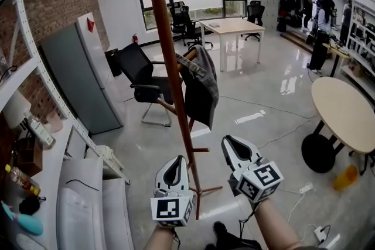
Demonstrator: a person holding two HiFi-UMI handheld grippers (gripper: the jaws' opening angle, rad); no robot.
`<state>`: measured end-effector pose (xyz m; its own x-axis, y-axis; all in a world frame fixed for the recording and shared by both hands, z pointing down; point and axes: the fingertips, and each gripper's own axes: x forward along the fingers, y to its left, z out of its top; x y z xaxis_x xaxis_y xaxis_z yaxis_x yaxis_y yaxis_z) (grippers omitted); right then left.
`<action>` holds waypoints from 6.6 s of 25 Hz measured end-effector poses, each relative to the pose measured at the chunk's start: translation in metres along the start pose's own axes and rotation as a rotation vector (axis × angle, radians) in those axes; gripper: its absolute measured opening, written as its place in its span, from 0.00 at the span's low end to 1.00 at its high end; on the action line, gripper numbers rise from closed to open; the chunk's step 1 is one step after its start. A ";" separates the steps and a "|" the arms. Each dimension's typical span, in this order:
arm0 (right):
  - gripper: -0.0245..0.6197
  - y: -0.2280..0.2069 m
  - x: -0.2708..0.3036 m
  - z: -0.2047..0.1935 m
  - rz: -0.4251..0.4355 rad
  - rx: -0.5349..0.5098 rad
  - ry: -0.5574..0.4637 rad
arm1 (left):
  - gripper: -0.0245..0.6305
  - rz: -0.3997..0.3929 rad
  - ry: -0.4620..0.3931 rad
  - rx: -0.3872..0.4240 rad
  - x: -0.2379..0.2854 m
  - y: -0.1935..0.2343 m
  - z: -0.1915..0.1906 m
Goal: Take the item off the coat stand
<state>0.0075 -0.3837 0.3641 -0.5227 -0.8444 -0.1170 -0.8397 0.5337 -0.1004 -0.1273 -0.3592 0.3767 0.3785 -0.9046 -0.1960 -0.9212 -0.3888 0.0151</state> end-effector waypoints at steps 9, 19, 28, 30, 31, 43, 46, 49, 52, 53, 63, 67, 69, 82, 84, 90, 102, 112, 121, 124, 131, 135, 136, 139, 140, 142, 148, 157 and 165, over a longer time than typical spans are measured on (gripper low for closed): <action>0.21 -0.012 0.049 0.029 0.067 -0.041 -0.013 | 0.05 0.003 -0.029 0.035 0.039 0.014 0.020; 0.31 -0.027 0.082 0.080 0.106 -0.124 -0.078 | 0.05 0.018 -0.068 0.070 0.077 0.016 0.055; 0.42 -0.024 0.113 0.107 0.109 -0.246 -0.034 | 0.05 0.075 -0.089 0.098 0.098 0.019 0.072; 0.42 -0.022 0.120 0.111 0.105 -0.270 -0.032 | 0.05 0.075 -0.097 0.101 0.101 0.018 0.073; 0.42 -0.022 0.123 0.112 0.109 -0.276 -0.041 | 0.05 0.070 -0.101 0.102 0.102 0.017 0.072; 0.42 -0.018 0.145 0.114 0.128 -0.309 -0.023 | 0.05 0.085 -0.111 0.110 0.113 0.021 0.073; 0.41 -0.018 0.147 0.112 0.145 -0.316 -0.015 | 0.05 0.089 -0.109 0.111 0.116 0.022 0.071; 0.32 -0.017 0.147 0.111 0.152 -0.330 -0.015 | 0.05 0.091 -0.111 0.113 0.117 0.023 0.070; 0.30 -0.017 0.147 0.111 0.163 -0.328 -0.019 | 0.05 0.091 -0.114 0.114 0.118 0.022 0.070; 0.28 -0.017 0.148 0.112 0.165 -0.323 -0.023 | 0.05 0.092 -0.114 0.115 0.119 0.022 0.070; 0.17 -0.024 0.147 0.130 0.177 -0.272 -0.077 | 0.05 0.096 -0.126 0.109 0.123 0.026 0.075; 0.14 -0.025 0.146 0.132 0.189 -0.259 -0.081 | 0.05 0.093 -0.132 0.104 0.124 0.024 0.075; 0.14 -0.026 0.146 0.132 0.190 -0.261 -0.087 | 0.05 0.091 -0.132 0.104 0.123 0.024 0.074; 0.13 -0.045 0.153 0.174 0.148 -0.219 -0.181 | 0.05 0.087 -0.147 0.113 0.127 0.023 0.082; 0.13 -0.050 0.155 0.183 0.138 -0.223 -0.192 | 0.05 0.087 -0.149 0.109 0.126 0.025 0.081; 0.13 -0.081 0.149 0.182 0.058 -0.197 -0.195 | 0.05 0.088 -0.152 0.101 0.125 0.026 0.081; 0.13 -0.107 0.111 0.117 -0.041 -0.137 -0.097 | 0.05 0.040 -0.107 0.073 0.110 0.004 0.064; 0.13 -0.073 0.048 0.087 -0.057 -0.152 -0.051 | 0.05 -0.004 -0.099 0.034 0.058 -0.021 0.063; 0.13 -0.033 -0.016 0.069 -0.089 -0.140 -0.030 | 0.05 -0.062 -0.079 0.008 0.006 -0.046 0.061; 0.13 -0.025 -0.032 0.068 -0.096 -0.144 -0.018 | 0.05 -0.072 -0.086 -0.001 -0.003 -0.054 0.065; 0.13 -0.015 -0.050 0.058 -0.076 -0.149 -0.009 | 0.05 -0.074 -0.092 0.007 -0.015 -0.071 0.067; 0.13 -0.011 -0.055 0.055 -0.057 -0.146 -0.012 | 0.05 -0.045 -0.086 0.020 -0.025 -0.073 0.067; 0.13 -0.009 -0.057 0.054 -0.048 -0.142 -0.013 | 0.05 -0.035 -0.084 0.024 -0.028 -0.073 0.067; 0.13 -0.003 -0.067 0.052 -0.019 -0.123 -0.007 | 0.05 -0.005 -0.080 0.031 -0.040 -0.079 0.070; 0.13 0.000 -0.073 0.051 -0.005 -0.122 -0.002 | 0.05 0.001 -0.081 0.031 -0.044 -0.083 0.072; 0.13 0.004 -0.086 0.049 0.020 -0.122 0.003 | 0.05 0.008 -0.085 0.032 -0.053 -0.094 0.076; 0.13 0.010 -0.130 0.057 0.048 -0.114 0.000 | 0.05 0.032 -0.090 0.039 -0.074 -0.125 0.082; 0.13 0.012 -0.190 0.058 0.082 -0.125 0.015 | 0.05 0.044 -0.086 0.044 -0.105 -0.168 0.084; 0.13 0.020 -0.221 0.041 0.124 -0.139 0.067 | 0.05 0.063 -0.069 0.038 -0.126 -0.189 0.077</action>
<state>0.1127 -0.1845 0.3474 -0.6283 -0.7761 -0.0540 -0.7780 0.6264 0.0490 -0.0076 -0.1580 0.3227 0.3135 -0.9124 -0.2631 -0.9464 -0.3230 -0.0075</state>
